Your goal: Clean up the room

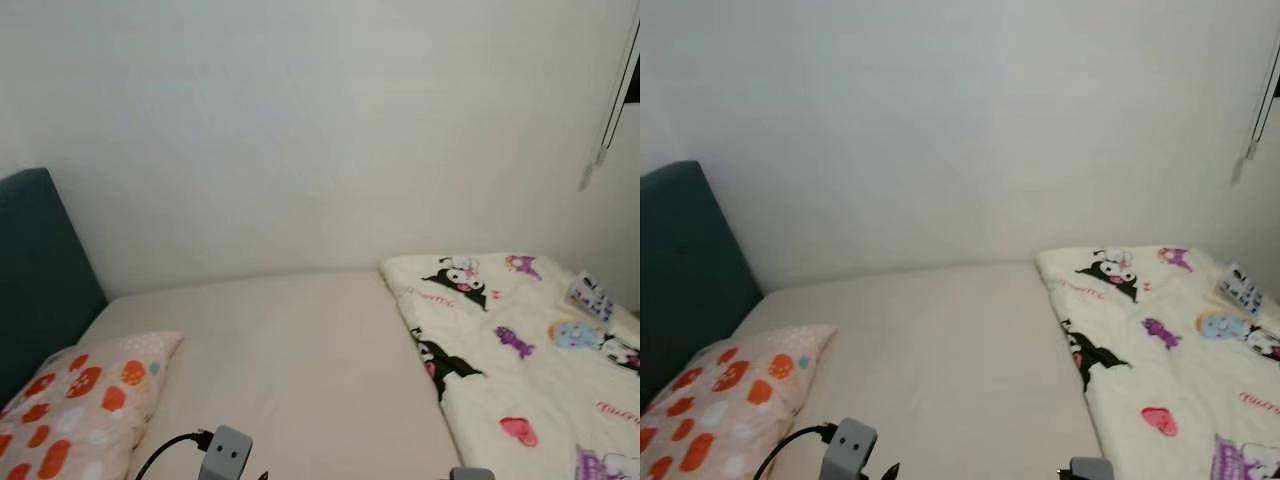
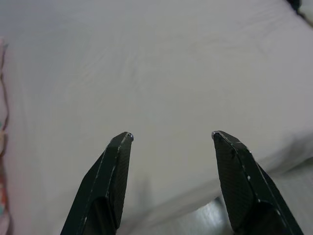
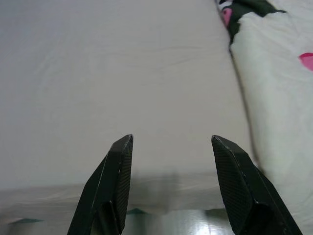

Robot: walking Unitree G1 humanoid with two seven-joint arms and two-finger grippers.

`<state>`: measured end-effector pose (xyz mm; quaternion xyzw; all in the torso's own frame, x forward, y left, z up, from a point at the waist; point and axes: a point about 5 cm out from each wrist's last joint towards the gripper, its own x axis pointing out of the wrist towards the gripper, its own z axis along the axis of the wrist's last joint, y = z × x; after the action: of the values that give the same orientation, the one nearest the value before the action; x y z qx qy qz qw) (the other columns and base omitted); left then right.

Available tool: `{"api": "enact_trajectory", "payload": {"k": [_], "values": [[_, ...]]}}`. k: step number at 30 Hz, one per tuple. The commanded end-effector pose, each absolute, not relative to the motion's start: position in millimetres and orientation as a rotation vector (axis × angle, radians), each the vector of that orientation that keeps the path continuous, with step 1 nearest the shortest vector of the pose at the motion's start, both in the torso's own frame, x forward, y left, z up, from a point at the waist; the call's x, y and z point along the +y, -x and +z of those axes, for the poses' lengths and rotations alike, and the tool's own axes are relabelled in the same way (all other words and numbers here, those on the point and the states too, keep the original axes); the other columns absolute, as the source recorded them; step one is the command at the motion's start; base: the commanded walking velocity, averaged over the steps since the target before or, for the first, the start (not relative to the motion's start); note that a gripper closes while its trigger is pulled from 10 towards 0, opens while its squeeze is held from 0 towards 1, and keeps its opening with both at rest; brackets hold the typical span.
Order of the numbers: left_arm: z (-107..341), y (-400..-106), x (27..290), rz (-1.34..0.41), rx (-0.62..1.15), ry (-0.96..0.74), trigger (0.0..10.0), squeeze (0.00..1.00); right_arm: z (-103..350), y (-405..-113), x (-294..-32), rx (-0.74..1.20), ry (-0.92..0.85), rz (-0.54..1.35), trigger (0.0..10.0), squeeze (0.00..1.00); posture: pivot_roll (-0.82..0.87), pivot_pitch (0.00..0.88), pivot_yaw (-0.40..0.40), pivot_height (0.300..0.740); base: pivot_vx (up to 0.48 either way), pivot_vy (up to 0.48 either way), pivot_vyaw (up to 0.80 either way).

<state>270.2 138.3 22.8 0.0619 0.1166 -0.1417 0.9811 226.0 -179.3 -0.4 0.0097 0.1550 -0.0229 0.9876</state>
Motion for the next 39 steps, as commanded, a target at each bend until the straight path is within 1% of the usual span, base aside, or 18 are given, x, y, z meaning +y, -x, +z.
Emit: {"api": "enact_trajectory", "payload": {"k": [1,3,16,18,26,31,39], "values": [[17,-266,145,-0.269,0.271,-0.125,10.0,0.0,-2,-224,-174,0.316,-0.036,-0.042,10.0,0.0,-0.04,0.093,0.02,0.74,0.0,0.469,0.0],[17,-266,145,-0.268,0.271,-0.12,10.0,0.0,-2,-224,-175,0.316,-0.036,-0.042,10.0,0.0,-0.04,0.093,0.02,0.74,0.0,0.469,0.0],[17,-266,142,-0.271,0.264,-0.144,10.0,0.0,0,-227,-175,0.312,-0.031,-0.04,10.0,0.0,-0.04,0.096,0.016,0.74,0.0,0.0,0.0],[17,-268,142,-0.253,0.262,-0.125,10.0,0.0,1,-229,-175,0.307,-0.027,-0.037,10.0,0.0,-0.04,0.087,0.01,0.74,0.0,0.0,0.0],[18,-273,144,-0.21,0.267,-0.09,10.0,0.0,6,-237,-176,0.291,-0.014,-0.045,10.0,0.0,-0.06,0.095,0.015,0.74,0.0,0.0,0.0],[11,-265,151,-0.158,0.297,-0.079,10.0,0.0,8,-236,-175,0.273,0.024,-0.038,10.0,0.0,-0.06,0.102,0.03,0.74,0.0,0.0,0.0],[7,-260,152,-0.152,0.319,-0.078,10.0,0.0,8,-237,-177,0.271,0.048,-0.046,10.0,0.0,-0.06,0.102,0.029,0.74,0.0,0.0,0.0]]}}
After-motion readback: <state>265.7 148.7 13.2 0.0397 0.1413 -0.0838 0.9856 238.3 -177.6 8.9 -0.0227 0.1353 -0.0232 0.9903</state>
